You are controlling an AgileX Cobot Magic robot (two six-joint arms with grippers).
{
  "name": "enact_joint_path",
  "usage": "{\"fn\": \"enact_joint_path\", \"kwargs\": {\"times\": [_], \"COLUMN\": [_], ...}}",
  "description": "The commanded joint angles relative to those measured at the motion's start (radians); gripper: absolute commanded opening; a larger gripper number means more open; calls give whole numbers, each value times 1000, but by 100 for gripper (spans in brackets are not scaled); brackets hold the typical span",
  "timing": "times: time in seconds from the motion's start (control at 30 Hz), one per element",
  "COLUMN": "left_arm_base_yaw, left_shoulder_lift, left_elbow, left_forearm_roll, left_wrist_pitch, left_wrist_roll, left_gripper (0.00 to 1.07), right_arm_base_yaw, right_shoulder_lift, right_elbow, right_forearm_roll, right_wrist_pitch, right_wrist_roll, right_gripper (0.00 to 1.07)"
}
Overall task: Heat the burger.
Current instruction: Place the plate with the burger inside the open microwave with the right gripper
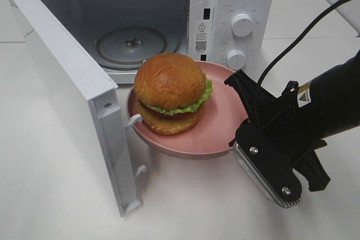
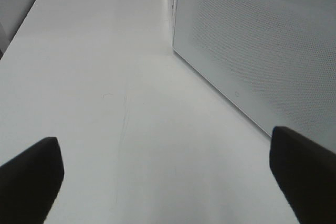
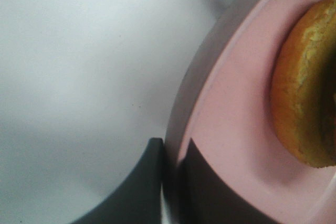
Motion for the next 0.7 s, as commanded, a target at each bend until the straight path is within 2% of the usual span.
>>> {"fn": "enact_joint_path", "kwargs": {"times": [0.03,0.37,0.7], "left_arm_base_yaw": [1,1,1], "left_shoulder_lift": [-18,-18,-18], "left_elbow": [2,2,2], "left_forearm_roll": [-4,-4,-4], "left_wrist_pitch": [-2,-2,-2], "left_wrist_roll": [3,3,3], "left_gripper": [100,100,100], "right_arm_base_yaw": [-10,-6,-6], "right_shoulder_lift": [-14,-10,71], "right_elbow": [-17,-21,-98], "right_forearm_roll": [22,10,13], "right_wrist_pitch": [-66,-75,-73], "right_wrist_roll": [-18,-26,-26], "right_gripper": [0,0,0]}}
